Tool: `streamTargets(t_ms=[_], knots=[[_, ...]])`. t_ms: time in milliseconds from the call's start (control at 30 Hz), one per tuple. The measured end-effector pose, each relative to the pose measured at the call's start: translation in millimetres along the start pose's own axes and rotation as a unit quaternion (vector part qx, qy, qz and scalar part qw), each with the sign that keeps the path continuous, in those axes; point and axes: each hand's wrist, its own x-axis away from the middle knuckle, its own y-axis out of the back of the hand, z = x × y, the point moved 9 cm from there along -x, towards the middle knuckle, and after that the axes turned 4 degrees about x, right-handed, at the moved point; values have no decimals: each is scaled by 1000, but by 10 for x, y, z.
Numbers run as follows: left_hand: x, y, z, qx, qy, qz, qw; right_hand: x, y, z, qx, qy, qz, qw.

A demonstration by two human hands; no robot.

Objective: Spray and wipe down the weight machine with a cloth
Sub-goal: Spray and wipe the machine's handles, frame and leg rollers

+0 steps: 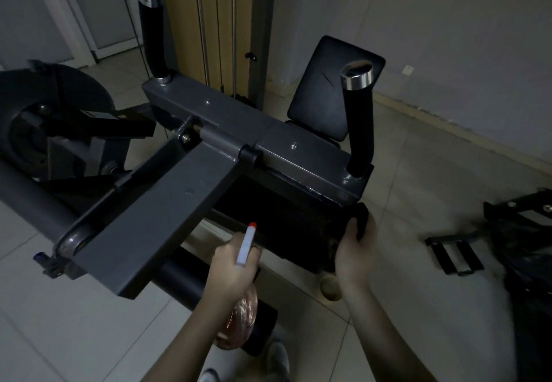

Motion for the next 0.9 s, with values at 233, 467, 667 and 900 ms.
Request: streamTargets(t_ms=[233,467,667,900], knots=[[-2,-73,125,9,21,22,1000,470,-387,496,346,577,44,739],[-15,-32,136,18,6,1,1000,172,-960,189,554,698,116,439],[-11,-36,114,-1,3,-24,1000,405,-1418,179,590,714,94,365],[8,-104,180,1,12,-19,1000,290,-1022,107,543,735,115,389]])
